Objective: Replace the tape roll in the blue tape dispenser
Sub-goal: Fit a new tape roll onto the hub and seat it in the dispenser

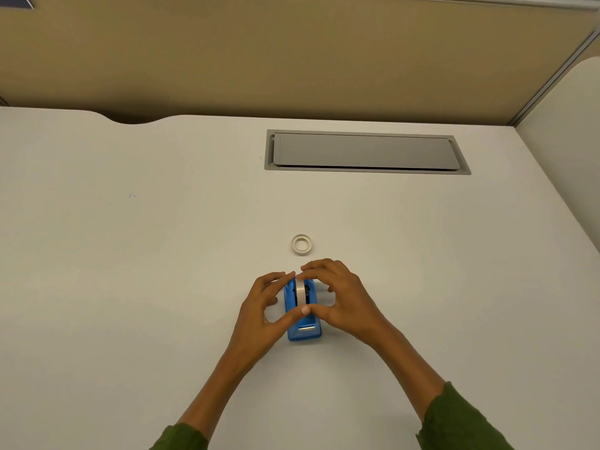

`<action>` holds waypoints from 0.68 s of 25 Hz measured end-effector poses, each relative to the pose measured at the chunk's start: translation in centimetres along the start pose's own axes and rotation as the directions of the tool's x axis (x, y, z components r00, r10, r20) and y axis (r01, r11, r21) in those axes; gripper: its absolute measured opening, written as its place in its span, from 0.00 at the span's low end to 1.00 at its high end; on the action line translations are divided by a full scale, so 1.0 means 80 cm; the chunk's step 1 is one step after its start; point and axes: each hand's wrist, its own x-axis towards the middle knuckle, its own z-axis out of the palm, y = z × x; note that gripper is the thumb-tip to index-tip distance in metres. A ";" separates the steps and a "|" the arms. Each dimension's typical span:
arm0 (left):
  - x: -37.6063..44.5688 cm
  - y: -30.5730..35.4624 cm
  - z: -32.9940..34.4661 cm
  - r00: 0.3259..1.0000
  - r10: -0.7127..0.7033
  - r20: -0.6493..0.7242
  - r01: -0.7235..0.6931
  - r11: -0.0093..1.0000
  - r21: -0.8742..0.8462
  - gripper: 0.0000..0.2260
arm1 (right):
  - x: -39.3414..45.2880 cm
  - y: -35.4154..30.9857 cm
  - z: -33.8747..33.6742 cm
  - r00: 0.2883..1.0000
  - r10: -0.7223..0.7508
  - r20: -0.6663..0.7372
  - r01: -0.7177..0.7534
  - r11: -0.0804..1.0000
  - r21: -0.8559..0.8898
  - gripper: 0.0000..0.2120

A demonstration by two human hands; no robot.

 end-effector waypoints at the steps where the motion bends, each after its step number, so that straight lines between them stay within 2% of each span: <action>1: 0.000 -0.002 -0.001 1.000 0.008 0.019 -0.009 1.000 0.014 0.26 | 0.001 0.000 -0.001 1.000 0.009 0.004 -0.009 1.000 0.010 0.23; 12: 0.009 -0.004 -0.005 1.000 0.003 0.006 -0.004 0.998 0.062 0.25 | 0.009 -0.001 -0.006 0.997 0.066 0.048 -0.068 0.997 0.026 0.21; 17: 0.008 -0.006 -0.002 1.000 -0.011 -0.015 0.012 0.997 0.074 0.23 | 0.012 -0.005 -0.010 0.994 0.102 0.032 -0.104 0.990 0.091 0.20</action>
